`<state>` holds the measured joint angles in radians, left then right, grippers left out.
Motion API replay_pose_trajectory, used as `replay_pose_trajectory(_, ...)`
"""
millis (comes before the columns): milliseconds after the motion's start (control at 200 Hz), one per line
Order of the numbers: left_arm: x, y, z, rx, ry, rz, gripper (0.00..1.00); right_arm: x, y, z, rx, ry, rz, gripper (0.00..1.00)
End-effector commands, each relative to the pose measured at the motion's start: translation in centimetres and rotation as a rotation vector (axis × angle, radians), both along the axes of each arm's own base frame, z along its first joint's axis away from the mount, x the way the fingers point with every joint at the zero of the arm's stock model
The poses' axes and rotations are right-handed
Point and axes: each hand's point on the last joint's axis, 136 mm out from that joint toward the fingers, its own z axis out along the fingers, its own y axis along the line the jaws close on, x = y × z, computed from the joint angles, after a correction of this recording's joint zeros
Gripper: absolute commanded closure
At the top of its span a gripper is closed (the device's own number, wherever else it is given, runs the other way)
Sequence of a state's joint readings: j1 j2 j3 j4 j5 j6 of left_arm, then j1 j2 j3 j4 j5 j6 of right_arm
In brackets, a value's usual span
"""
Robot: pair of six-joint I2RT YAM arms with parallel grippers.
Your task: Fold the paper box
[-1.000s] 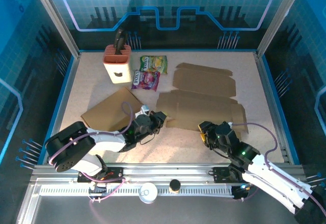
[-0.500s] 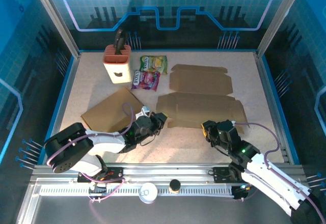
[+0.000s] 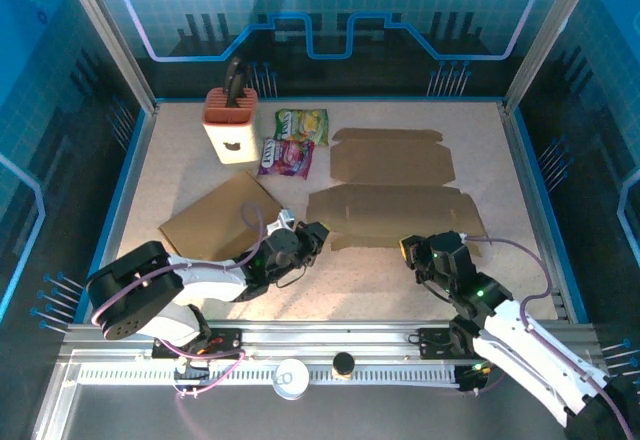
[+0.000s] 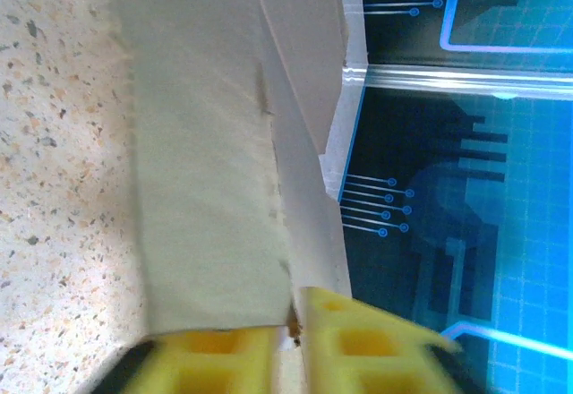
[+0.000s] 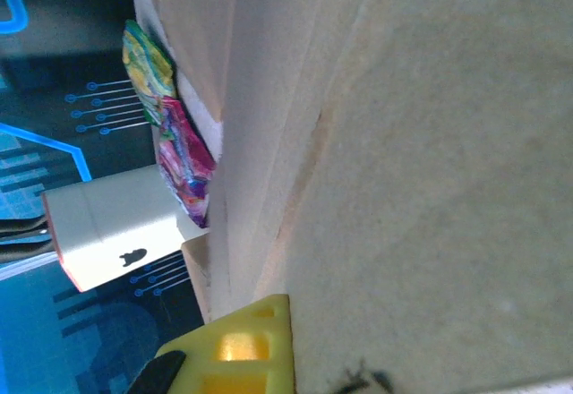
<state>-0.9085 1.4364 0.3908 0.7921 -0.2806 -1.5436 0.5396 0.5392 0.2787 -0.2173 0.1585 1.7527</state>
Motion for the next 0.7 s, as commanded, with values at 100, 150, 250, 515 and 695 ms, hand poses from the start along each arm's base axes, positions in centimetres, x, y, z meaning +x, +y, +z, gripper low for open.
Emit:
replay_pose_trajectory(100, -1.2, 0.5, 3.6, 0.103, -0.063, -0.065, 0.51, 1.8, -0.8, 6.5, -0.067, -0.127, 0.033, 1.00)
replay_pose_trajectory(150, -1.5, 1.4, 4.6, 0.154, -0.077, -0.064, 0.49, 2.4, -0.8, 8.3, -0.082, -0.164, 0.055, 1.00)
replay_pose_trajectory(250, -2.2, 3.8, 6.8, 0.249, -0.107, -0.040, 0.44, 3.4, -0.5, 12.4, -0.120, -0.238, 0.108, 1.00)
replay_pose_trajectory(515, -4.0, 9.9, 12.1, 0.427, -0.200, 0.026, 0.44, 2.3, 0.5, 25.4, -0.244, -0.432, 0.282, 1.00)
replay_pose_trajectory(695, -5.3, 11.8, 14.3, 0.473, -0.255, 0.007, 0.45, -1.0, 0.1, 31.4, -0.268, -0.518, 0.341, 1.00)
